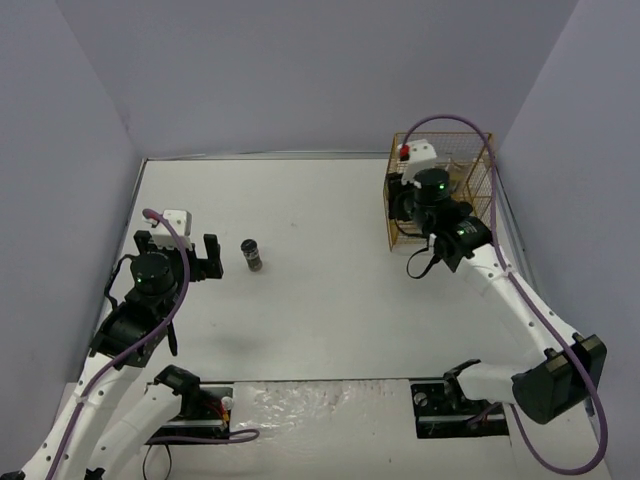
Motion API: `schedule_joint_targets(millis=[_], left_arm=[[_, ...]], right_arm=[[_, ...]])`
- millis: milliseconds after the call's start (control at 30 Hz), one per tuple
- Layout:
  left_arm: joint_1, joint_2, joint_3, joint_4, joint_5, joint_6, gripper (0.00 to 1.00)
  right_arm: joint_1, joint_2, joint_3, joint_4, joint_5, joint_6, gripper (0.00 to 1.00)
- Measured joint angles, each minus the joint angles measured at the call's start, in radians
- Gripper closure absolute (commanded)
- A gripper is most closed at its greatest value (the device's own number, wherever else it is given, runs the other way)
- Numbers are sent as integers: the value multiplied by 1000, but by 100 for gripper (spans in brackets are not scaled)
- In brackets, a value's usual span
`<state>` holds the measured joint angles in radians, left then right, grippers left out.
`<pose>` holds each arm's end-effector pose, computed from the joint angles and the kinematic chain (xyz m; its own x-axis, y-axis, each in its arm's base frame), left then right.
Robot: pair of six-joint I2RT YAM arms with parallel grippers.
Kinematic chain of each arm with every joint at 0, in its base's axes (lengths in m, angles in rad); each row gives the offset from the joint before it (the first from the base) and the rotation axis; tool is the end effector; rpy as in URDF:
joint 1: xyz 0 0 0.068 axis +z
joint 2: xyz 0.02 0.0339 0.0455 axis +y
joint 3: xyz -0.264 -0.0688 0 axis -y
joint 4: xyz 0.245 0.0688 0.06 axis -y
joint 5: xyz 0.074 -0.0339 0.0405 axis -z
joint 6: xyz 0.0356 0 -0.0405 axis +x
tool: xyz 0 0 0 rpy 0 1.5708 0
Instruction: Organize the condiment bottles
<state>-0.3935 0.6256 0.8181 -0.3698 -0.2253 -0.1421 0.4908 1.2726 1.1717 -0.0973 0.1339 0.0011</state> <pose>0.1342 -0.0471 0.3547 -0.1854 -0.0725 -0.9800 0.1459 0.9842 -0.1004 0.2663 0.1369 0.3793 -0.1741 -0.0918 -0.9805 -0.3515 0.9359 -0.0252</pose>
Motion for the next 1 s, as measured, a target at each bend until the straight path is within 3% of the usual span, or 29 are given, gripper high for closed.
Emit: schedule_joint_targets(millis=[267, 633, 833, 933, 1000], left_arm=[[0, -1, 0, 0, 0, 0, 3], [0, -9, 0, -1, 0, 0, 3], [0, -9, 0, -1, 0, 0, 3], [0, -10, 0, -1, 0, 0, 3], [0, -10, 0, -1, 0, 0, 3]], right_arm=[[-310, 17, -15, -18, 1, 55, 83], [-404, 242, -58, 80, -29, 93, 80], [-418, 305, -105, 130, -33, 112, 64], [-425, 327, -113, 151, -33, 119, 50], [-426, 328, -114, 161, -35, 125, 35]])
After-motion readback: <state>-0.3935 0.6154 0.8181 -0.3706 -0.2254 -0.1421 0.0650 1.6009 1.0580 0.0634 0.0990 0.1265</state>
